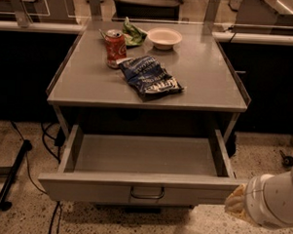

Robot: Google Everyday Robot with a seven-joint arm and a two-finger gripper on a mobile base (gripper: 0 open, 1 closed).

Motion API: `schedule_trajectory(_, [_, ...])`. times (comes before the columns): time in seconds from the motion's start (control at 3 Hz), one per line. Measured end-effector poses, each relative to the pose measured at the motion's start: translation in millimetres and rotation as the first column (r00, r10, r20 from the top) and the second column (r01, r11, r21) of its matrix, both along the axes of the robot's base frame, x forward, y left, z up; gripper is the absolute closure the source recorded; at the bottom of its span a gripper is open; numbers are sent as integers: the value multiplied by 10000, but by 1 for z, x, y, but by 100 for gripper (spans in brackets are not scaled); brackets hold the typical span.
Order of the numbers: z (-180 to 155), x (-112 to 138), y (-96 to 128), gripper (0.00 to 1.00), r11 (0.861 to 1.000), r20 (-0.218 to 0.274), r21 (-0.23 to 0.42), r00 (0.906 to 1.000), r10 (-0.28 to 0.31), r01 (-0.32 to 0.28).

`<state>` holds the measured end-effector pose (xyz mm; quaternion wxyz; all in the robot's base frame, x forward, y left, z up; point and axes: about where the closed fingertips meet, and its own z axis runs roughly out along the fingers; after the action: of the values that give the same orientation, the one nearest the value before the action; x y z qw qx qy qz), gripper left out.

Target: Close top drawer

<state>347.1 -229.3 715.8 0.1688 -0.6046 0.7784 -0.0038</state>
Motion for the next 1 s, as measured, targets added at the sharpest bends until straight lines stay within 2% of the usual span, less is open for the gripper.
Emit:
schedule_trajectory(0.33, [-25,7,-3,100,9996,858,-117,9960,262,-253])
schedule_trajectory(0.67, [-35,17,1,100,9981,1741,-145,9828,615,-599])
schedule_trajectory(1.0, [-42,37,8,100,9952,2921,186,9524,869,-965])
